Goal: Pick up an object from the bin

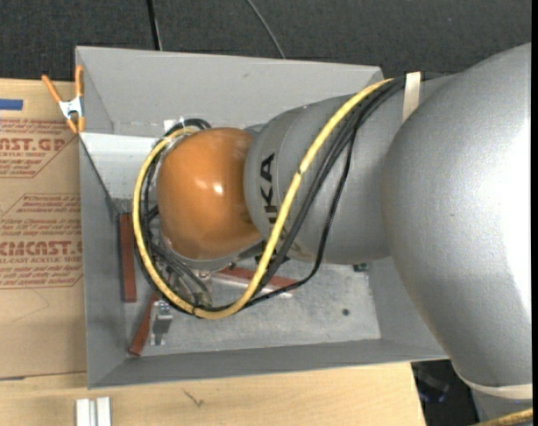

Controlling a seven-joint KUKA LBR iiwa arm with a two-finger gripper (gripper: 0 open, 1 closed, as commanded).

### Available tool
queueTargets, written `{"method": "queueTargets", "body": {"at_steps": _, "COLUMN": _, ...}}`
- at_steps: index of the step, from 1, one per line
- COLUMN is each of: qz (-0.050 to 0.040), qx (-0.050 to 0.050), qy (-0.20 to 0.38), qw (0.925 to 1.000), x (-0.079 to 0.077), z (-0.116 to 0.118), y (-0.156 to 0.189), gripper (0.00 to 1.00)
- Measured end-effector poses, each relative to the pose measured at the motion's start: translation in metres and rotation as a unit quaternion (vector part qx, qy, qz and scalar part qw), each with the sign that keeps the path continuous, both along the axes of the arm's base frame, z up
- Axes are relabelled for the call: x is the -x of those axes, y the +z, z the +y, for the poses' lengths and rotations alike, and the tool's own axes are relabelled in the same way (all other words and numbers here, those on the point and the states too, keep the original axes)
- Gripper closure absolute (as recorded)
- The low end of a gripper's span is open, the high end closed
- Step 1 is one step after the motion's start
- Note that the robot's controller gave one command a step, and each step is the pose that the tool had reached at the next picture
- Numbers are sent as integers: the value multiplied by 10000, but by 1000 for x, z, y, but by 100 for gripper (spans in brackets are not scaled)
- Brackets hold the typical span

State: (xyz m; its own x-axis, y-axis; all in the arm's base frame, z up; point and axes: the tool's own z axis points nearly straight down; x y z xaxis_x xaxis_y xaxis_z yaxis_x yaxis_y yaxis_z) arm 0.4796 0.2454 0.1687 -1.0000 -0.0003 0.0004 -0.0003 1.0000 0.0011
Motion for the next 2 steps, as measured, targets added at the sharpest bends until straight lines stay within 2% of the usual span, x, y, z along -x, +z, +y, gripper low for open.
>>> {"method": "queueTargets", "body": {"at_steps": 1, "qz": -13, "qx": -7, "qy": 19, "qw": 10000, "x": 0, "z": -1, "y": -2, "gripper": 0}}
{"method": "queueTargets", "body": {"at_steps": 2, "qz": 54, "qx": 28, "qy": 170, "qw": 9998, "x": -53, "z": -4, "y": -3, "gripper": 0}}
